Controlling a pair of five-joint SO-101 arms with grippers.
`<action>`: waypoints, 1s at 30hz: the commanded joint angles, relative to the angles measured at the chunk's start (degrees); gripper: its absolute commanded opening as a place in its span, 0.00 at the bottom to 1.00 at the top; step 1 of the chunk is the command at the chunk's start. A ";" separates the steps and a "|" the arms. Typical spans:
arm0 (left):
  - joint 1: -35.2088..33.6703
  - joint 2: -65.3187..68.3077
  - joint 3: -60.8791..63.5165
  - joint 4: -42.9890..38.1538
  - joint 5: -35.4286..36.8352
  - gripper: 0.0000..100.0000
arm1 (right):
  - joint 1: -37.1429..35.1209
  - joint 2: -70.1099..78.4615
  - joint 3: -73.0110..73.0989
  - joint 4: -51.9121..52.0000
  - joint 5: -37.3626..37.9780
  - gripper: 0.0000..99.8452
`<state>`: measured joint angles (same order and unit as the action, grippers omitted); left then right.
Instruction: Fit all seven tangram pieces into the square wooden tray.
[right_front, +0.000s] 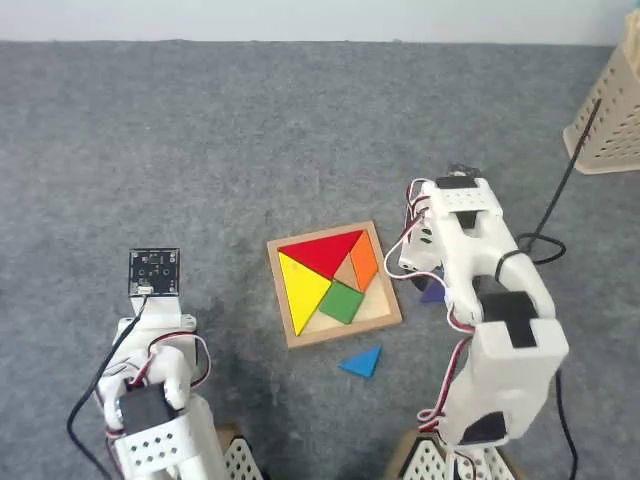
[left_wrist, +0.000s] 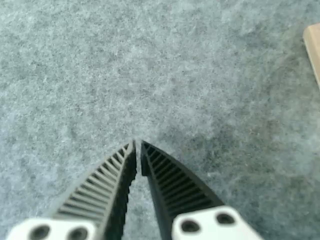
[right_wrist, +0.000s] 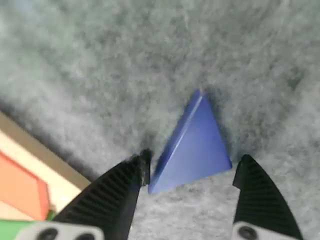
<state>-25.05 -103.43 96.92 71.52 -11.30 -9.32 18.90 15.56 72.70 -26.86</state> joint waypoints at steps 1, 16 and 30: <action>-0.26 -0.79 -0.40 0.44 -0.26 0.01 | -0.22 1.10 -4.13 1.19 -3.60 0.29; -0.26 -0.79 -0.40 0.44 -0.26 0.01 | 2.07 1.89 -4.22 1.01 -3.43 0.14; -0.26 -0.79 -0.40 0.44 -0.26 0.01 | -2.51 -18.15 1.85 2.68 -0.18 0.11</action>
<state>-25.05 -103.43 96.92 71.52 -11.30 -9.23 7.91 15.91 76.31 -29.41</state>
